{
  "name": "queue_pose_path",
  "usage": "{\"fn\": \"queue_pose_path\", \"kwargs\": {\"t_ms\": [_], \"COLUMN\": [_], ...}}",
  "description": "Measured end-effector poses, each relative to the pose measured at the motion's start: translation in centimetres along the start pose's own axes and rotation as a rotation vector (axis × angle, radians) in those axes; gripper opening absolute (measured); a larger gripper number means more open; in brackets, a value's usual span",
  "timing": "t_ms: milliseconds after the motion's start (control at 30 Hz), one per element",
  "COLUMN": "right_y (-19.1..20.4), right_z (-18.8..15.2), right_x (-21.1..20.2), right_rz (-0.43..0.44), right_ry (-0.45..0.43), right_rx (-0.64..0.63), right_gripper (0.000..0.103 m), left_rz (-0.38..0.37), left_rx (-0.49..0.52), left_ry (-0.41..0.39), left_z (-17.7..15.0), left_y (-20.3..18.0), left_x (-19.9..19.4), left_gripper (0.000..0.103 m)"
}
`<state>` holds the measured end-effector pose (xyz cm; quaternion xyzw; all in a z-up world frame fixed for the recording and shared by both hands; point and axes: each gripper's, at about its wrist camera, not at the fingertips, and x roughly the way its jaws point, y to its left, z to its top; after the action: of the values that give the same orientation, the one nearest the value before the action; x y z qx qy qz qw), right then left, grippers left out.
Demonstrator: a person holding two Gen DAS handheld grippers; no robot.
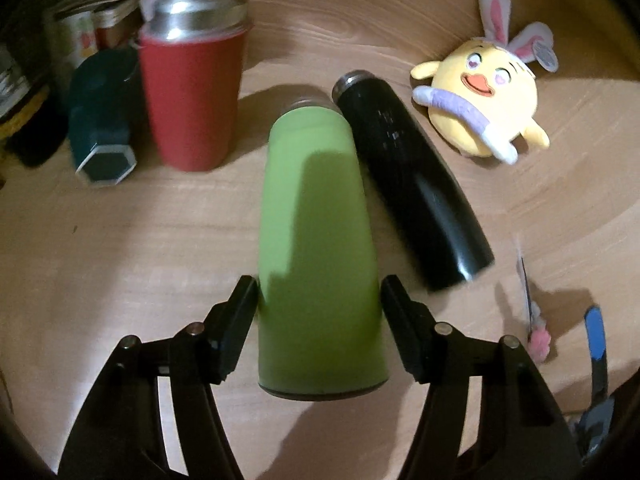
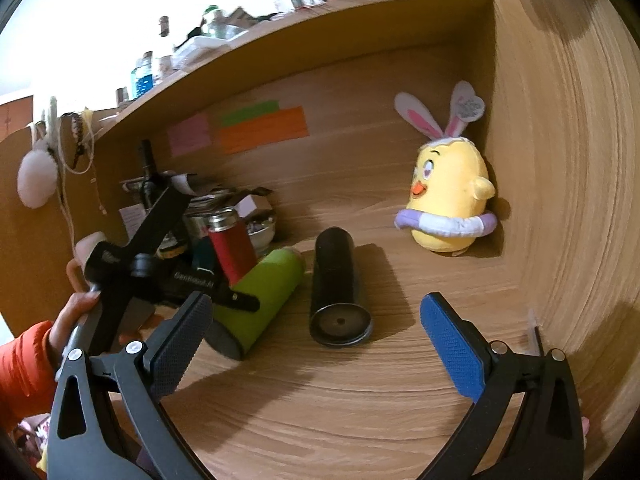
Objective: Flip cup upside down
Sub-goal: 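Move the left tool down over the lime-green tumbler and close its fingers around it, then lift the green tumbler with the left tool while the right tool approaches its black lid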
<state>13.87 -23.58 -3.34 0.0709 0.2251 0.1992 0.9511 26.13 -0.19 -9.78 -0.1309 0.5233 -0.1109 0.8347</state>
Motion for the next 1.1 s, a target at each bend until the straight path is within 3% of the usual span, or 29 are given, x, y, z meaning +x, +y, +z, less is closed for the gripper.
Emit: {"fn": "queue_pose_path", "kwargs": {"t_ms": [367,600,833,1100], "right_y": [3.2,6.0,7.8,8.8], "right_z": [-1.3,-4.2,-7.2,-8.1], "right_x": [-1.3,-1.9,-0.5,2.8], "right_rz": [0.083,0.132,0.184,0.218], "right_ry": [0.003,0.057,0.137,0.197], "right_rx": [-0.051,-0.163,-0.192,-0.124], "right_gripper": [0.103,0.103,0.103,0.103], "left_rz": [0.004,0.007,-0.056,-0.099], "left_rx": [-0.043,-0.042,-0.036,0.007], "left_ry": [0.006,-0.001,0.016,-0.091], "left_z": [-6.3,-8.9,-9.9,-10.2], "left_y": [0.1,-0.6,-1.4,-0.6], "left_x": [-3.2,-4.3,-4.6,-7.6], "left_gripper": [0.063,0.063,0.063,0.063]}}
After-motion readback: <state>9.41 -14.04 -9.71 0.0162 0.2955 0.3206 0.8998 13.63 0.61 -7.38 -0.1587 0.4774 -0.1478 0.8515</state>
